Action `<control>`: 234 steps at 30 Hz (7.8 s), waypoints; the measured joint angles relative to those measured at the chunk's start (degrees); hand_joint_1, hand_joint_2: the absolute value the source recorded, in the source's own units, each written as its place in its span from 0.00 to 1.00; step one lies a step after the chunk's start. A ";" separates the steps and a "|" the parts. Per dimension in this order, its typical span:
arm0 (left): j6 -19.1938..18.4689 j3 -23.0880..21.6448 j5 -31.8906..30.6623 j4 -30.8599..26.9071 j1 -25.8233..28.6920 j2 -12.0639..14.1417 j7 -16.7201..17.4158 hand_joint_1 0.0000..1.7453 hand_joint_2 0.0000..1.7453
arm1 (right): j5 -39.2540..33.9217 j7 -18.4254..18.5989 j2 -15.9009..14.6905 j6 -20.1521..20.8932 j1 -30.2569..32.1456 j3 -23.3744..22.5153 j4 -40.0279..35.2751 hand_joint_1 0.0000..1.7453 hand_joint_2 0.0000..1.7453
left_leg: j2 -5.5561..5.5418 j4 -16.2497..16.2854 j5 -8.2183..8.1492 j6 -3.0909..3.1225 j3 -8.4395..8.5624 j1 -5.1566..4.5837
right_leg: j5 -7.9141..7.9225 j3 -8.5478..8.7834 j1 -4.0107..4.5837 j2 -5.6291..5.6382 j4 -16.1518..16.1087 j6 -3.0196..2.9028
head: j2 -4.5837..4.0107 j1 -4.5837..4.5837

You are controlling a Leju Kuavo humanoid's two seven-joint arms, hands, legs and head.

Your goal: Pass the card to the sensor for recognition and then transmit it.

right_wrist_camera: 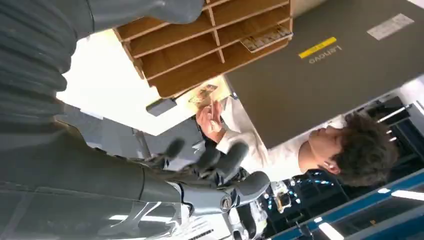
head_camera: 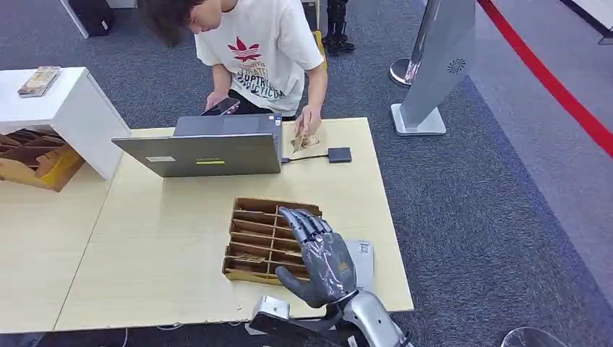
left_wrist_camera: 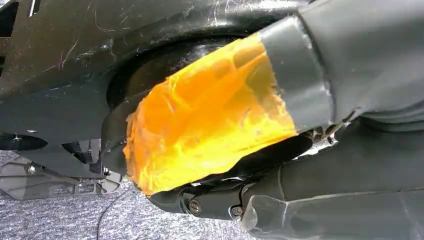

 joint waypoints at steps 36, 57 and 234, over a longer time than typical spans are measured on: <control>-0.04 -0.31 0.13 -0.02 0.00 0.13 0.02 0.00 0.00 | 6.01 3.61 -0.37 -1.62 -2.02 0.22 7.15 0.46 1.00 | 0.00 0.00 0.00 0.00 0.00 0.00 | 0.00 0.00 0.00 0.00 0.00 0.00 | 0.00 0.00; 0.04 -0.37 0.17 -0.26 0.02 0.33 0.02 0.00 0.00 | 5.33 4.31 -0.35 -1.49 -2.70 0.17 11.49 0.37 1.00 | 0.00 0.00 0.00 0.00 0.00 0.00 | 0.00 0.00 0.00 0.00 0.00 0.00 | 0.00 0.00; -1.01 -1.81 -11.76 -4.17 -0.51 3.61 2.60 0.00 0.00 | -14.59 2.51 12.18 16.24 -36.62 -11.82 27.49 0.00 0.00 | -0.05 -0.01 0.13 -0.06 -0.03 0.03 | 0.07 -0.04 0.04 -0.01 0.06 -0.07 | 0.00 0.02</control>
